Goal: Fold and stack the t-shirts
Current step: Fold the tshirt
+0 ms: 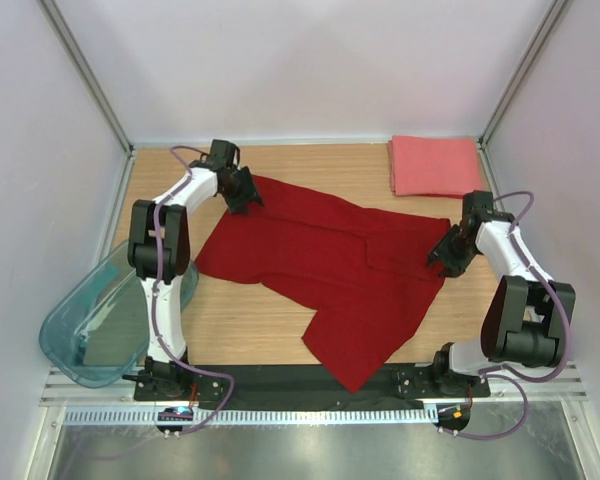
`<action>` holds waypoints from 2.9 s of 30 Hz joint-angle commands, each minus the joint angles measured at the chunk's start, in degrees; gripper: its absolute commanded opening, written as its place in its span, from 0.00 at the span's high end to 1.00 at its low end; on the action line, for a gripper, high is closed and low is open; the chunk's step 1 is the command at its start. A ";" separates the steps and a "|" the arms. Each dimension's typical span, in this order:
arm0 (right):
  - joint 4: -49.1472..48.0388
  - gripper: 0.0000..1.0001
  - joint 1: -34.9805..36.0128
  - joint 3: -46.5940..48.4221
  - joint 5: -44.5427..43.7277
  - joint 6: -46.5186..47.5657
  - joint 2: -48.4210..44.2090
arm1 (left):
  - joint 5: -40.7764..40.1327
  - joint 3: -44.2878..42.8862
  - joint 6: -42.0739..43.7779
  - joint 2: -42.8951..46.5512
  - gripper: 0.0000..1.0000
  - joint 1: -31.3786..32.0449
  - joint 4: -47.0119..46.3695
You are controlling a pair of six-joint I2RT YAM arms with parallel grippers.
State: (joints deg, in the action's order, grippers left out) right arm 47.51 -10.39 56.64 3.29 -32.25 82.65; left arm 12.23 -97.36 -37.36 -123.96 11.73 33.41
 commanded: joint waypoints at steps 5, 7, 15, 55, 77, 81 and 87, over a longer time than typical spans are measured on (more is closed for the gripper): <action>-2.94 0.59 -0.07 -3.38 4.71 2.01 0.49 | 6.66 7.70 -4.47 5.48 0.50 -0.04 -4.58; -4.25 0.59 -0.07 -3.29 4.71 2.63 1.19 | 7.19 8.68 -4.38 6.80 0.50 0.05 -4.58; -5.85 0.60 -0.07 -1.80 2.07 6.76 5.06 | 8.69 13.51 -4.21 11.11 0.50 0.14 -4.40; 2.50 0.99 0.20 4.79 14.28 -1.93 2.95 | 6.40 -0.02 -8.86 -0.49 0.43 34.85 -9.85; 3.56 0.99 0.20 7.61 14.38 -3.52 3.83 | 7.02 -9.51 -11.15 -9.36 0.60 36.61 -9.77; 3.73 0.99 0.20 7.52 13.85 -3.17 3.48 | 7.55 -10.48 -11.33 -10.68 0.61 37.05 -9.68; 3.56 0.99 0.20 7.52 13.85 -3.35 3.31 | 6.76 -11.27 -10.10 -10.95 0.68 37.58 -8.01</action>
State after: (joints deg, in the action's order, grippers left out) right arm 50.65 -10.33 62.50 17.12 -35.90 87.13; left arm 19.31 -106.06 -48.05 -134.96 48.64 24.69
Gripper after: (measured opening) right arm 0.041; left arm 0.329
